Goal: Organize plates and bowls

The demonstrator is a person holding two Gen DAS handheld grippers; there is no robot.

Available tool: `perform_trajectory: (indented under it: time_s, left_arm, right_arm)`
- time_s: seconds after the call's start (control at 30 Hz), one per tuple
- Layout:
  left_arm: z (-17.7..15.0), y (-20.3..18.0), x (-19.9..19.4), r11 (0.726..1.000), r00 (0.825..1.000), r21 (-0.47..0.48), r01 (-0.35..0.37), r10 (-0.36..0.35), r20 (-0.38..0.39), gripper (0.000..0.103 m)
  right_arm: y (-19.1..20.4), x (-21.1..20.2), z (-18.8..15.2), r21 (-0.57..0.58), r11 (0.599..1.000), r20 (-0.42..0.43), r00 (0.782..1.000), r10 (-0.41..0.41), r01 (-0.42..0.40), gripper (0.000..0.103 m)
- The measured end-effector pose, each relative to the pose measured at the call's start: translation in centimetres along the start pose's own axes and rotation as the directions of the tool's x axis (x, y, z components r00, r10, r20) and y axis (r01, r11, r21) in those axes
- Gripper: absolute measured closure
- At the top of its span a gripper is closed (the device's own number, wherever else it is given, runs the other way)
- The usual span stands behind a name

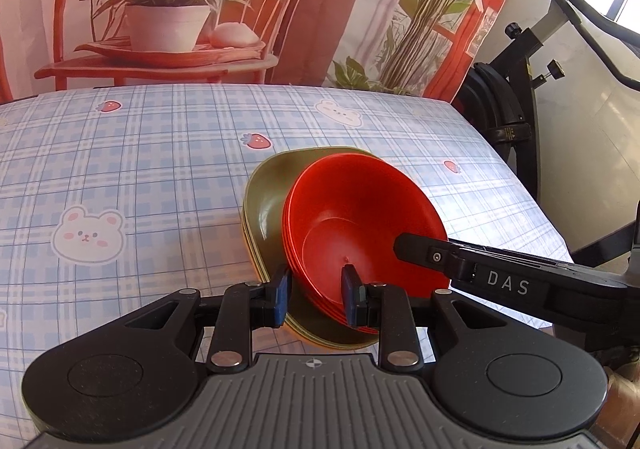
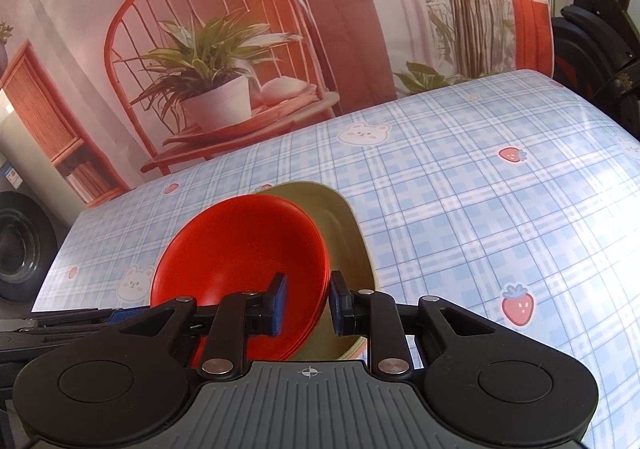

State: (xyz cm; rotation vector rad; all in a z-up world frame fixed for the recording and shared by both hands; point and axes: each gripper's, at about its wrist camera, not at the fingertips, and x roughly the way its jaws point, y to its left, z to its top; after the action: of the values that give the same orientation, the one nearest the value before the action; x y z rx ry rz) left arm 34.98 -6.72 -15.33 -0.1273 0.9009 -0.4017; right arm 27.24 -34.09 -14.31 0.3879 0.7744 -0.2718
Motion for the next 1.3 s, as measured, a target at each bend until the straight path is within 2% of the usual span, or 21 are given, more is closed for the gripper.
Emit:
perform_trajectory:
  time_s: [0.07, 0.1, 0.17, 0.3, 0.47, 0.57, 0.67, 0.8, 0.93, 1.03, 1.1, 1.13, 1.3]
  left_arm:
    - [-0.1, -0.2, -0.2, 1.0, 1.0, 0.015, -0.011, 0.011, 0.0, 0.074]
    - [-0.1, -0.3, -0.3, 1.0, 1.0, 0.019, -0.013, 0.013, 0.0, 0.072]
    - [-0.1, -0.6, -0.5, 0.999, 1.0, 0.028, -0.016, 0.016, 0.004, 0.068]
    - [-0.1, -1.2, -1.1, 0.997, 0.998, 0.051, -0.06, 0.06, 0.013, 0.054]
    - [-0.2, -1.2, -2.0, 0.996, 0.997, 0.042, -0.077, 0.076, 0.019, 0.054]
    - [-0.2, -1.1, -2.9, 0.993, 0.993, 0.038, -0.114, 0.112, 0.034, 0.048]
    - [-0.2, -0.9, -3.8, 0.987, 0.987, 0.033, -0.155, 0.154, 0.044, 0.041]
    - [-0.3, -0.8, -5.1, 0.976, 0.975, 0.042, -0.212, 0.209, 0.075, 0.032]
    - [-0.4, -0.8, -6.3, 0.975, 0.973, 0.047, -0.217, 0.212, 0.094, 0.029]
    - [-0.8, -0.9, -7.6, 0.974, 0.97, 0.051, -0.22, 0.213, 0.114, 0.025]
    - [-1.1, -1.1, -8.5, 0.972, 0.966, 0.057, -0.228, 0.219, 0.138, 0.02]
    - [-1.2, -1.1, -8.9, 0.971, 0.963, 0.057, -0.234, 0.223, 0.151, 0.015]
    - [-1.6, -1.3, -11.8, 0.964, 0.944, 0.057, -0.258, 0.239, 0.227, 0.008]
  right_arm:
    - [0.2, -0.3, -0.3, -0.014, 1.0, 0.008, 1.0, -0.008, 0.008, 0.081]
    - [0.4, -0.5, -0.4, -0.023, 1.0, 0.012, 1.0, -0.009, 0.009, 0.076]
    - [0.7, -1.1, -0.7, -0.041, 0.999, 0.022, 1.0, -0.001, 0.002, 0.072]
    - [1.1, -2.0, -1.1, -0.074, 0.997, 0.033, 0.999, -0.019, 0.022, 0.07]
    - [1.2, -3.6, -1.3, -0.095, 0.995, 0.057, 0.998, -0.038, 0.043, 0.06]
    - [1.2, -4.4, -1.3, -0.101, 0.992, 0.075, 0.995, -0.064, 0.072, 0.057]
    - [1.3, -5.6, -1.6, -0.124, 0.985, 0.118, 0.988, -0.103, 0.118, 0.045]
    - [1.0, -6.9, -2.2, -0.111, 0.986, 0.14, 0.984, -0.109, 0.125, 0.037]
    - [0.9, -8.1, -2.6, -0.106, 0.987, 0.151, 0.983, -0.104, 0.12, 0.027]
    - [1.4, -9.3, -2.7, -0.108, 0.987, 0.174, 0.98, -0.099, 0.119, 0.014]
    - [1.7, -10.1, -2.7, -0.107, 0.987, 0.187, 0.978, -0.095, 0.116, 0.001]
    - [1.9, -10.5, -2.7, -0.108, 0.988, 0.196, 0.977, -0.09, 0.112, 0.001]
    - [2.8, -12.6, -2.7, -0.113, 0.989, 0.235, 0.97, -0.065, 0.094, 0.0]
